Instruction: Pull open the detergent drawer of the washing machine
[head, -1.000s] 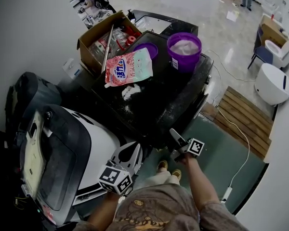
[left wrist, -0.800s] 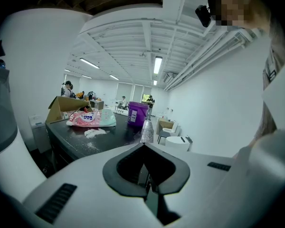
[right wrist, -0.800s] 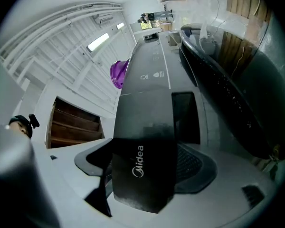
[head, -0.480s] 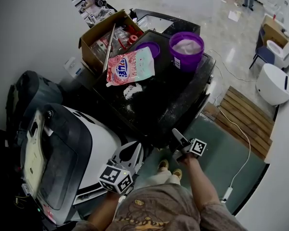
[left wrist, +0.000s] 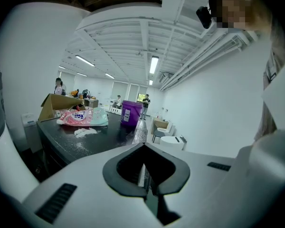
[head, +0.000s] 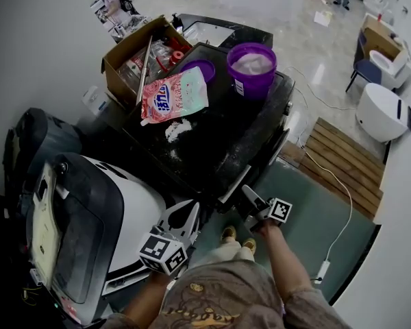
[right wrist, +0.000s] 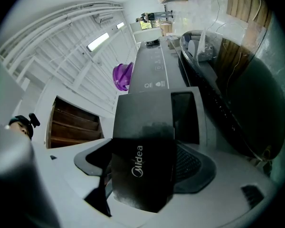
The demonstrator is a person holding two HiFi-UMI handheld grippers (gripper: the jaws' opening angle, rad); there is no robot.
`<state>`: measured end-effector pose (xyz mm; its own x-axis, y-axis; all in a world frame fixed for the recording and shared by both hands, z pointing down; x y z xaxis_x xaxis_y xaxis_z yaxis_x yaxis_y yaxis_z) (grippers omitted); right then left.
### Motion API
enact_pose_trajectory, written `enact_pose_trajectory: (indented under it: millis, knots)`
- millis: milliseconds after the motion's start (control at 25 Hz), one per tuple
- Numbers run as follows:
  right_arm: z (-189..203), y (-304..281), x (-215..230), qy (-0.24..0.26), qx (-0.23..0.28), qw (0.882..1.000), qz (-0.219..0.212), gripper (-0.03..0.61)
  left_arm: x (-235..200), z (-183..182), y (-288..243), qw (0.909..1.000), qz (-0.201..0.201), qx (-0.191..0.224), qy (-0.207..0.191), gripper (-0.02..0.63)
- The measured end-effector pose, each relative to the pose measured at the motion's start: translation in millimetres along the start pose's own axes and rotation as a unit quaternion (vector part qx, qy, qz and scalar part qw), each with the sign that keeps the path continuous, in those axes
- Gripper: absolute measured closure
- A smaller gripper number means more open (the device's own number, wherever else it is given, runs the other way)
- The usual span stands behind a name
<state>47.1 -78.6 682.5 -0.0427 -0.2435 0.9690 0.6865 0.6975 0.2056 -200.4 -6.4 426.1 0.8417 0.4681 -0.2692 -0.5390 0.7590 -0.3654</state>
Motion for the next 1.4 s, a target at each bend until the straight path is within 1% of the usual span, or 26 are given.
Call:
enact_pose_trajectory:
  millis: [280,400,560,760,920,1240,1400]
  knots:
    - [-2.6,14.2,-2.9,0.003,-0.003,1.0,0.003,0.184,12.4,-5.8,-8.3,0.9998,0.02,-0.004,-0.003,0.592]
    - [-3.9,19.0,-4.6,0.003,-0.006,1.0,0.004,0.184,12.4,-3.0,-10.1,0.9997,0.024,-0.007,-0.008,0.592]
    - [-4.1,21.5,-5.2,0.001,-0.008,1.0,0.008,0.185,14.3,0.0,-12.5,0.9995,0.032,-0.004,0.002,0.592]
    - [-5.6,34.5,-7.0,-0.001,-0.005,1.0,0.003,0.183,20.2,-8.7,-14.1,0.9993,0.037,-0.006,-0.005,0.592]
    - [-6.7,44.7,-9.3,-0.001,-0.001,1.0,0.001,0.183,19.6,-2.8,-17.7,0.999,0.042,-0.012,-0.007,0.592]
    - [-8.7,62.9,-15.4,-0.004,-0.004,1.0,0.008,0.183,35.0,-4.0,-26.4,0.9975,0.067,-0.017,-0.01,0.592]
    - [-9.7,71.5,-16.0,-0.003,-0.004,1.0,0.013,0.183,37.9,-3.5,-28.3,0.997,0.074,-0.019,-0.011,0.592]
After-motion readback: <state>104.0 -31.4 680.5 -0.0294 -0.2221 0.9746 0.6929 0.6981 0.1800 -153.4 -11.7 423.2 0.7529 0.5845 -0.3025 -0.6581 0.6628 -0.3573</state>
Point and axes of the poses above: the fingertips, and each gripper's own axes: y backward along the fingers, x to its right, z out of its underside, the point moved 10 cm from there along y, backward along the fingers, and after that the axes turned 4 degrees about y, right-handed, at the moved point
